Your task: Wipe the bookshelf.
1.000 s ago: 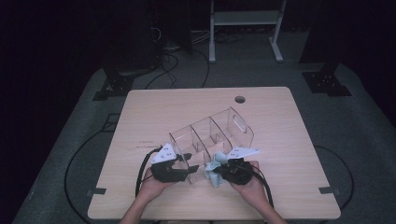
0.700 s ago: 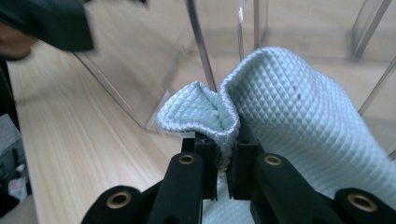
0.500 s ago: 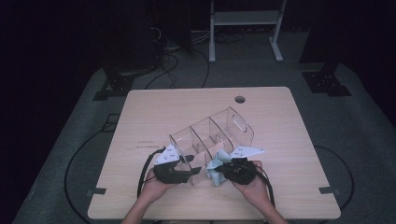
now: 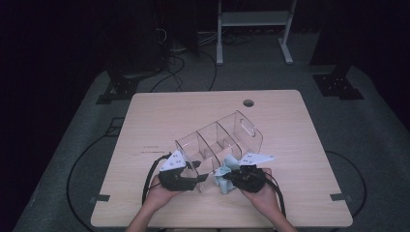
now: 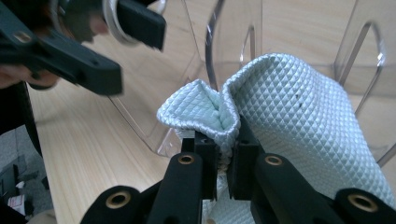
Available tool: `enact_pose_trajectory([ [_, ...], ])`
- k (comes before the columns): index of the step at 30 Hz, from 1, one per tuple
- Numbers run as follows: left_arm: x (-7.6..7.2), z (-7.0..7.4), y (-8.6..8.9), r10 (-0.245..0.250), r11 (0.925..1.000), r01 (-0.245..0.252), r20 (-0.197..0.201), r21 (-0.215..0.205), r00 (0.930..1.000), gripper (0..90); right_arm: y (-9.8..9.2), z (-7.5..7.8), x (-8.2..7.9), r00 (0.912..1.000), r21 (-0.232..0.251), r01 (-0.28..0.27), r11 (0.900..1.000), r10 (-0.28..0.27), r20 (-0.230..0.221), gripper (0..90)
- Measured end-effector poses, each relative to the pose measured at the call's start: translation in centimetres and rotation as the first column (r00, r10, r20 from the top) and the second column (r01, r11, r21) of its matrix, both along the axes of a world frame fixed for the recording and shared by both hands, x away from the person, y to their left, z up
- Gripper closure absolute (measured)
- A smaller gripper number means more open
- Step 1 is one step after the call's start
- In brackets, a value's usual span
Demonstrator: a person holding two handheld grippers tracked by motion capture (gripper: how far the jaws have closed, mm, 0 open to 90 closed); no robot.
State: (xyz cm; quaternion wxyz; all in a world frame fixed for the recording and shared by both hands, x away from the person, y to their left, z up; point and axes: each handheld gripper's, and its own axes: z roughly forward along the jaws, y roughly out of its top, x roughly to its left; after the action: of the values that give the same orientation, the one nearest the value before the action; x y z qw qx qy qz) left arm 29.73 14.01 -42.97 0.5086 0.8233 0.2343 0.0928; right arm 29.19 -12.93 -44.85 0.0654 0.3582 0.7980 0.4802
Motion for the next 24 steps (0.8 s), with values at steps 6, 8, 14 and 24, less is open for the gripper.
enact_pose_trajectory([
  [6, -0.4, 0.3, 0.7, 0.009, 1.0000, -0.009, 0.002, -0.003, 1.0000, 39.2, 0.2, -0.4, 0.1, 0.9998, -0.019, -0.001, 1.000, 0.001, -0.017, 84.1],
  [8, -0.5, 0.5, 1.1, 0.013, 0.9999, -0.013, 0.003, -0.009, 0.9999, 38.6, 0.1, 0.2, 0.0, 1.0000, 0.001, 0.000, 1.000, 0.000, -0.002, 84.1],
  [14, -0.8, 0.8, 2.3, 0.015, 0.9999, -0.015, 0.013, -0.001, 0.9998, 36.3, 0.3, -0.9, 0.2, 0.9993, -0.031, -0.004, 1.000, 0.003, -0.037, 84.1],
  [24, -0.8, 1.1, 3.6, 0.019, 0.9997, -0.020, 0.037, 0.016, 0.9991, 30.8, 0.4, -1.1, 0.2, 0.9988, -0.030, -0.013, 0.999, 0.012, -0.048, 84.1],
])
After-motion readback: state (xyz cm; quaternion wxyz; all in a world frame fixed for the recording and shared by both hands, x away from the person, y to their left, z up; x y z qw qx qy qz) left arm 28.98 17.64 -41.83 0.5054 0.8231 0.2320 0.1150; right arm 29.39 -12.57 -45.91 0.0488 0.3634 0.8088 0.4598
